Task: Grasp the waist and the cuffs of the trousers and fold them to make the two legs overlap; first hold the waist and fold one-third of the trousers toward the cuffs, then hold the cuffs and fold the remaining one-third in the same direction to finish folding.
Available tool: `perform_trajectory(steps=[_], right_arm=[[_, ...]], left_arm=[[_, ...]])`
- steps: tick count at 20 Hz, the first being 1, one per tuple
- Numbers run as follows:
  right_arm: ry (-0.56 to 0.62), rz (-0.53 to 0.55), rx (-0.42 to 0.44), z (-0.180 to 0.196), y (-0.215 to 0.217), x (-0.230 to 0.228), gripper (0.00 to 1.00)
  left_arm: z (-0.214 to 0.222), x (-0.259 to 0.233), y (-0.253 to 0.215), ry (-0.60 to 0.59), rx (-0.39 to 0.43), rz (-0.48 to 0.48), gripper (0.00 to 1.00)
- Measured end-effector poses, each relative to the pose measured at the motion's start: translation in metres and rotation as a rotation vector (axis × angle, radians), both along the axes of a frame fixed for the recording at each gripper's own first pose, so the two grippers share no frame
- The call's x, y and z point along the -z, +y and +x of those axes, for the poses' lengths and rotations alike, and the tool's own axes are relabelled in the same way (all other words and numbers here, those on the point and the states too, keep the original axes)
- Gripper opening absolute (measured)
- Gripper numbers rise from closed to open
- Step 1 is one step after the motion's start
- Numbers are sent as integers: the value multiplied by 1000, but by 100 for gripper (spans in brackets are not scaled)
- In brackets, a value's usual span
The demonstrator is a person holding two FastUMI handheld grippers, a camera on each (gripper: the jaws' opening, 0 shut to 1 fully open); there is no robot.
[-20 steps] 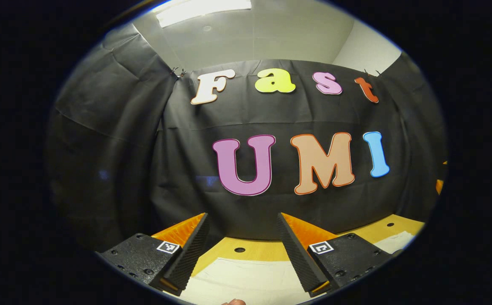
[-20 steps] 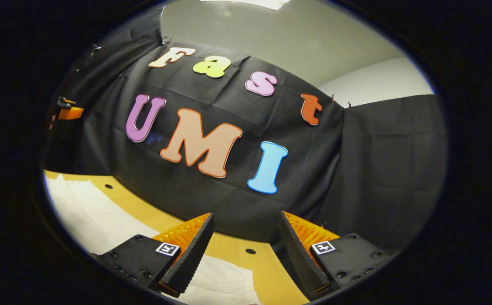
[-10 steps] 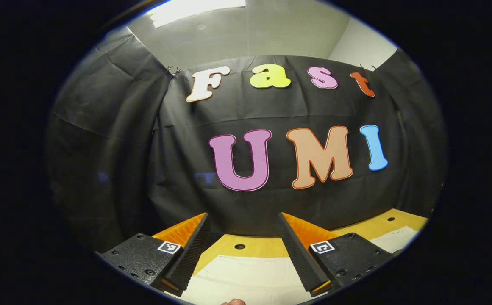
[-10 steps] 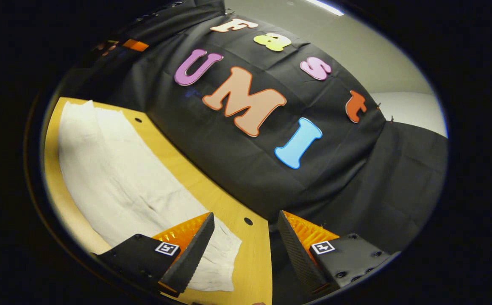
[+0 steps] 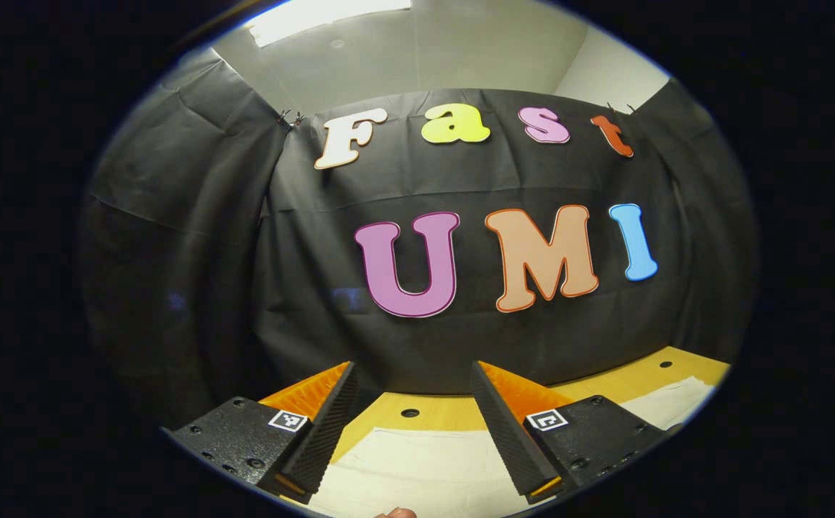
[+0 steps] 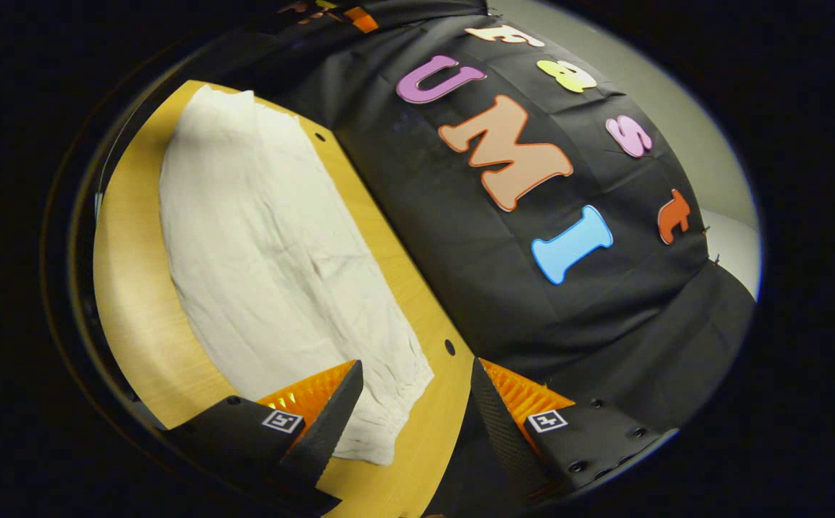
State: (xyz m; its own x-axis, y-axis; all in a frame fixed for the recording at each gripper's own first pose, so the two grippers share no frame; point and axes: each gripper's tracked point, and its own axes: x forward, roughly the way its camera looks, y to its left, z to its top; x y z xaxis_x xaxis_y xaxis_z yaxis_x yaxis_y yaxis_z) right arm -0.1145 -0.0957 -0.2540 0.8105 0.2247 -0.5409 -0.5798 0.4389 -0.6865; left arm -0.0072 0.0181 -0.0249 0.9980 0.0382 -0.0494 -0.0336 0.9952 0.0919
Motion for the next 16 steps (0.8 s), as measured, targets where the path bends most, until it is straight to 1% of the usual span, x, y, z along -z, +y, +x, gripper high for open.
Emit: perform_trajectory(steps=[2,3,4,5,6,7,10,14,15,16], right_arm=[[29,-39,-31,-11,-2,13,97],[43,-55,-40,-13,-4,20,100],[56,-71,-49,-17,-7,27,97],[70,-87,-57,-22,-8,33,97],[83,-105,-66,-26,-11,40,99],[99,-124,-76,-31,-14,47,97],[135,-175,-102,-40,-24,62,98],[209,-217,-131,-53,-30,83,97],[219,-229,-142,-56,-29,85,100],[231,-238,-155,-58,-30,89,100]], left_arm=[[-2,2,0,6,-4,7,94],[-2,3,1,9,-5,10,94],[-3,5,1,13,-8,14,94],[-3,7,2,16,-10,18,94],[-4,9,3,21,-12,21,94],[-5,11,4,25,-13,23,94],[-5,17,5,40,-21,26,94],[-4,19,5,46,-23,41,95],[-3,19,5,45,-24,44,95],[-3,20,5,46,-25,44,95]])
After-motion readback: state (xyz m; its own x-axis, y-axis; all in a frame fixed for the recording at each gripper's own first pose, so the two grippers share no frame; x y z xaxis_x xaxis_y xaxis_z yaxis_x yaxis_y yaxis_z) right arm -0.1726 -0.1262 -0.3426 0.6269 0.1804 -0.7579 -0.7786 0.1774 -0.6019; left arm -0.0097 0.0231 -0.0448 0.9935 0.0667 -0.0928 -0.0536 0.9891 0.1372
